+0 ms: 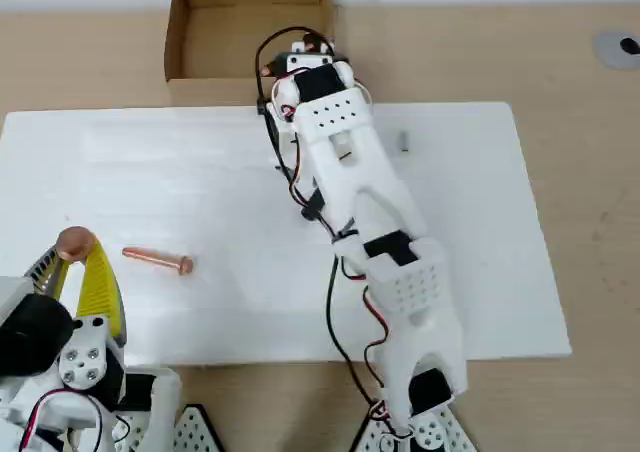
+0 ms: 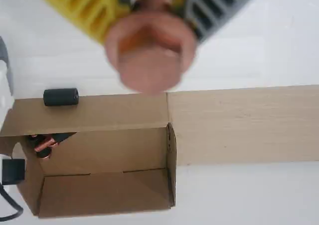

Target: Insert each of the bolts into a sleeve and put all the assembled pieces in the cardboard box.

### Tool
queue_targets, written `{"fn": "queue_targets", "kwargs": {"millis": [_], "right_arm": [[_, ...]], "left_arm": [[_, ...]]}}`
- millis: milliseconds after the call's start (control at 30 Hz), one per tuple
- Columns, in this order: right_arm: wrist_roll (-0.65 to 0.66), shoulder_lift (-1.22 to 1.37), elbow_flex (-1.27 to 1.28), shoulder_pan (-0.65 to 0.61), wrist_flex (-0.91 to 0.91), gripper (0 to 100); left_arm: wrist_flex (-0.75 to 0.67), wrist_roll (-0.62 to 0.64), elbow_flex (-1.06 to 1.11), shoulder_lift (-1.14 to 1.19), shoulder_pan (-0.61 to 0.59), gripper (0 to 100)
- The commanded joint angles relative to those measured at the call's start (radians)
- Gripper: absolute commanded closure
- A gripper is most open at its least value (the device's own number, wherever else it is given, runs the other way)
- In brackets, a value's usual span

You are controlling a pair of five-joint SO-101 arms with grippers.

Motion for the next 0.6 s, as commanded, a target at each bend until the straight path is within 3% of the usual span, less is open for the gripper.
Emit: {"fn": "queue_targets", "kwargs": {"millis": [0,567], "right_arm": [[-0.003,-0.008,-0.004,-0.016,0.037,88.0],[-0.006,-0.008,0.079,-0.012,0.041,87.9]], "left_arm": [[-0.021,0.0,0.002,-0.001,0.008,100],[-0.021,0.002,0.046,-0.007,0.008,100]]}}
